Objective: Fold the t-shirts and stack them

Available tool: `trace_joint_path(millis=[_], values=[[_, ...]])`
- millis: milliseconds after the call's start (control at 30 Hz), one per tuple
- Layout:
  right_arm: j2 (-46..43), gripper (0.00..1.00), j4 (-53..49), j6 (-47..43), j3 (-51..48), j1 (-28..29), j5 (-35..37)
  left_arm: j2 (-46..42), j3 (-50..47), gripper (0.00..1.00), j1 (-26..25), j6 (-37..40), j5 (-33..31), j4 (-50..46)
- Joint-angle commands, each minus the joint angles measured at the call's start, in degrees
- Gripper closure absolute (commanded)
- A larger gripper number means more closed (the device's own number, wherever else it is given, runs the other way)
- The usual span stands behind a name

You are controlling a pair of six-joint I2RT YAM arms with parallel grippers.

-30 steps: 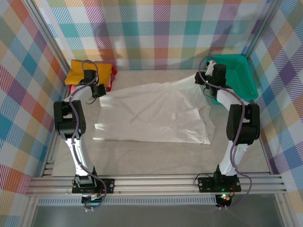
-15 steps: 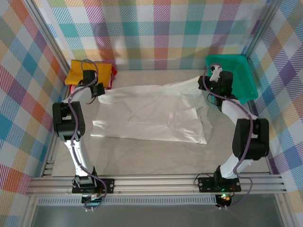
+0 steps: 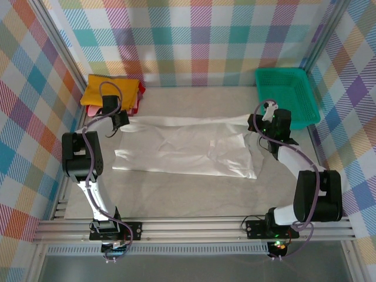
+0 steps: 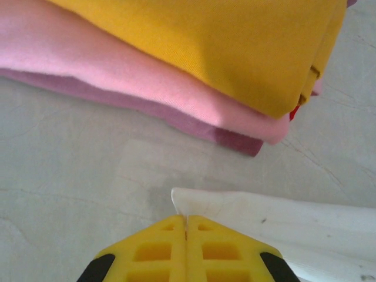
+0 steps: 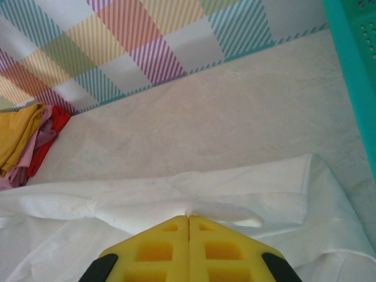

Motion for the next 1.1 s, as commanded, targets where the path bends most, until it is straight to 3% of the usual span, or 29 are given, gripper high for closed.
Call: trace_joint_path(millis=[0,33,67,167,200,233,300,400,467,567,733,867,1067], values=[[-2.51,1.0,-0.26,1.61,-2.86,-0.36,1.46,-3.7,-3.81,0.85,-0.32,-1.43,-3.68,1.46],[-3.08,1.0,-1.44,1.94,-3.53,-0.34,1.7,-4.67,-5.26,0.71,-0.36,-1.91,-4.36,1.37],[-3.83,1.0,-1.95,2.34,-4.4,-0.3,1.56,-5.78,-6.73,0.69,-0.46,-2.29,-4.79,1.46],[-7.21,0.86,-4.73,2.91,-7.6,-0.32,0.14,-10.75,-13.48,0.63,-0.58,-4.36,-6.78,4.59],[-8.82,0.75,-6.23,3.19,-8.71,-0.32,-0.03,-12.19,-15.08,0.57,-0.61,-4.55,-6.92,5.05],[-10.74,0.69,-7.92,3.63,-9.78,-0.25,0.8,-13.53,-16.12,0.58,-0.69,-4.63,-7.35,5.06],[-14.68,0.81,-9.11,3.29,-11.67,-0.29,1.15,-14.63,-16.29,0.62,-0.92,-3.16,-6.46,4.86],[-18.19,0.7,-11.63,3.18,-10.33,-0.33,1.54,-13.11,-10.86,0.56,-2.27,-0.82,-5.82,0.5],[-17.82,0.69,-12.29,2.46,-7.98,0.05,1.26,-11.23,-5.88,0.54,-4.01,1.17,-5.75,-1.75],[-13.96,0.68,-11.22,1.96,-3.99,1.08,0.3,-6.34,2.51,0.47,-5.17,3.98,0.35,-4.47],[-2.21,0.68,-15.12,0.08,5.82,5.57,1.21,7.45,21.66,0.4,-8.37,6.8,1.53,-18.91],[9.02,0.66,-25.16,1.18,16.56,7.84,3.97,12.48,26.82,0.32,-11.21,8.13,2.38,-21.73],[22.45,0.6,-40.5,0.24,31.72,8.88,6.79,16.78,28.44,0.32,-12.36,10.27,4.72,-24.32]])
